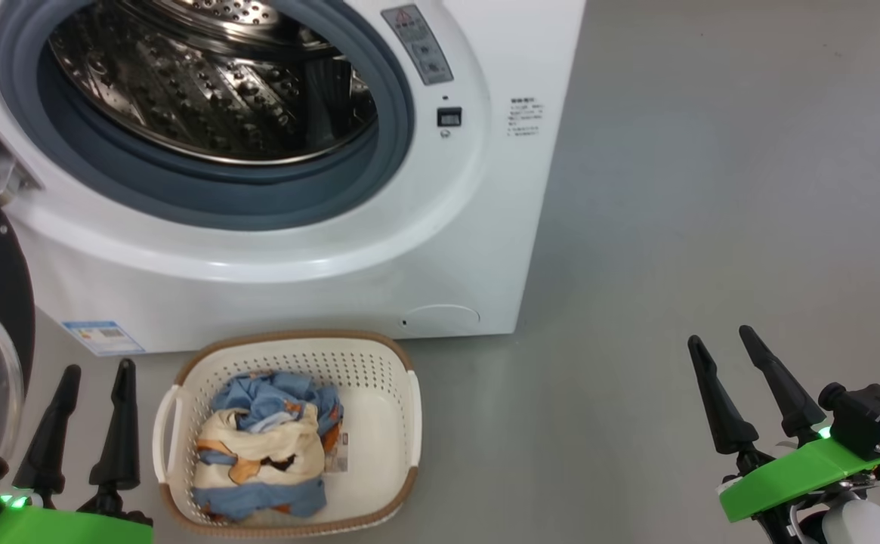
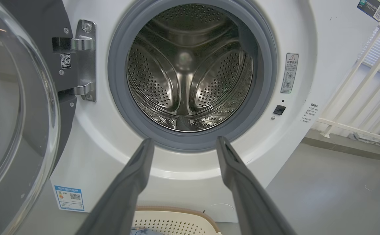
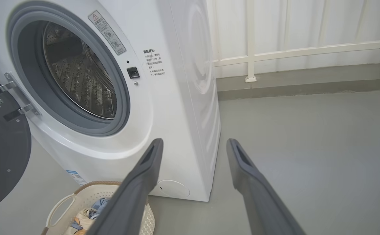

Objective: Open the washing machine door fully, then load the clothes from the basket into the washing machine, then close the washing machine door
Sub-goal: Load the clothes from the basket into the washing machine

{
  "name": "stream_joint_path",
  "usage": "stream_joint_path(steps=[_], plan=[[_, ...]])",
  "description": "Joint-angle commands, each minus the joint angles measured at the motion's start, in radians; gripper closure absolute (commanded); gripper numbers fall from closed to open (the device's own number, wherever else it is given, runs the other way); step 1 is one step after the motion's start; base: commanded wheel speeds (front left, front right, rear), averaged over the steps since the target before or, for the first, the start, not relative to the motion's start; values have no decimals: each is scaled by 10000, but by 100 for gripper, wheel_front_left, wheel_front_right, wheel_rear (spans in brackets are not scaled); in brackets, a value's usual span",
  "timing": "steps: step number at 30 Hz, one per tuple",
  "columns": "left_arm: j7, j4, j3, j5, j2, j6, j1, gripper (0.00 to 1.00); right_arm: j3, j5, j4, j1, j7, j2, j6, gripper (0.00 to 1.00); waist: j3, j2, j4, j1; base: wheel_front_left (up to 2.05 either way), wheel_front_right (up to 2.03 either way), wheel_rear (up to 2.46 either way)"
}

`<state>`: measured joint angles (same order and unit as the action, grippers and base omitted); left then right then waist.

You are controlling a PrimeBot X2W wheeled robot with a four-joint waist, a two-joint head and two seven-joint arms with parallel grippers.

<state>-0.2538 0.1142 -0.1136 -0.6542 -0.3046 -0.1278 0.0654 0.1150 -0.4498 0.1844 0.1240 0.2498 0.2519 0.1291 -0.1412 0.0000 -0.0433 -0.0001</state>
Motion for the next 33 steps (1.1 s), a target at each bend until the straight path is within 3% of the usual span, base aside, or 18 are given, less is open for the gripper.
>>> stream_joint_path(steps=[1, 21, 28, 33], plan=[[-80, -227, 348, 25, -323, -29, 323, 0, 210, 58, -256, 107, 120, 91, 16, 0, -13, 0, -3, 1, 88, -145, 58], [-80, 504, 234, 839, 64, -29, 461, 0, 312, 163, -276, 325, 120, -104, 16, 0, -376, 0, 88, 1, 22, -26, 5], [-80, 1403, -647, 1112, 216, -29, 681, 0, 248, 265, -366, 514, 120, -305, 16, 0, -846, 0, 56, 1, 0, 0, 0], [-80, 2893, -1710, 943, 430, -29, 1195, 0, 253, 370, -421, 745, 120, -582, 16, 0, -1421, 0, 16, 1, 0, 0, 0]])
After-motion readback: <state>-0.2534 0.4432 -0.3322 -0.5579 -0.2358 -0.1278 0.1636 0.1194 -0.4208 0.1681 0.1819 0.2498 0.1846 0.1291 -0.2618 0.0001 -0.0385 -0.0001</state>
